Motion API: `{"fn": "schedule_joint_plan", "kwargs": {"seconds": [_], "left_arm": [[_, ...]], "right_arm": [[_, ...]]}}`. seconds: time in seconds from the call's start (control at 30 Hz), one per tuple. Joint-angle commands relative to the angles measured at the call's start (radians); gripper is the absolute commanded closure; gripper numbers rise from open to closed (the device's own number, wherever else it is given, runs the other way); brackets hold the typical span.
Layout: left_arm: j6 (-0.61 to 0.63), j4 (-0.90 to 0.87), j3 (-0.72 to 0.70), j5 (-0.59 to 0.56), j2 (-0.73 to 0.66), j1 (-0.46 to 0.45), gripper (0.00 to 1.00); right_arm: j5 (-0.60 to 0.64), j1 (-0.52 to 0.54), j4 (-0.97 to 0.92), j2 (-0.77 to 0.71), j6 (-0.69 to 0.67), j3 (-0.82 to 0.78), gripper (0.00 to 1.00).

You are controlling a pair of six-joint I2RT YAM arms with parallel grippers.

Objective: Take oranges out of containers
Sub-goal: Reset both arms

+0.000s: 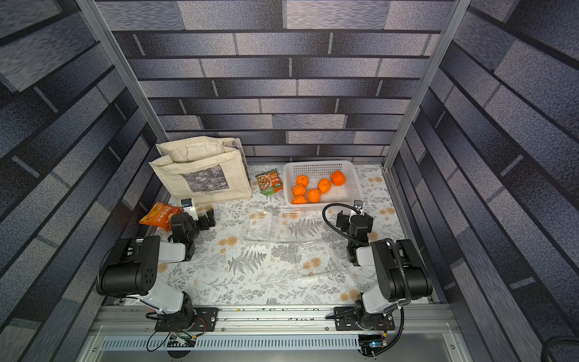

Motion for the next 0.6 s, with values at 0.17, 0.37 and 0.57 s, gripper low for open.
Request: {"fn": "schedule_joint_plan", "kwargs": {"seconds": [0.17,0.37,0.57], "left_arm": [[0.027,-0.020,0.019,0.014,-0.013,-0.005,0.00],[0.026,-0.020,0.018,0.015,-0.013,-0.005,0.00],[0.027,-0.020,0.018,0.015,-0.013,-0.005,0.00]], "right_arm": [[0.005,-0.001,0.024,0.002,-0.002,0.015,0.00],[0.005,-0.002,0.022,0.002,-0.001,0.018,0.00],[0.003,-0.002,0.021,0.001,-0.003,0.017,0.00]]}}
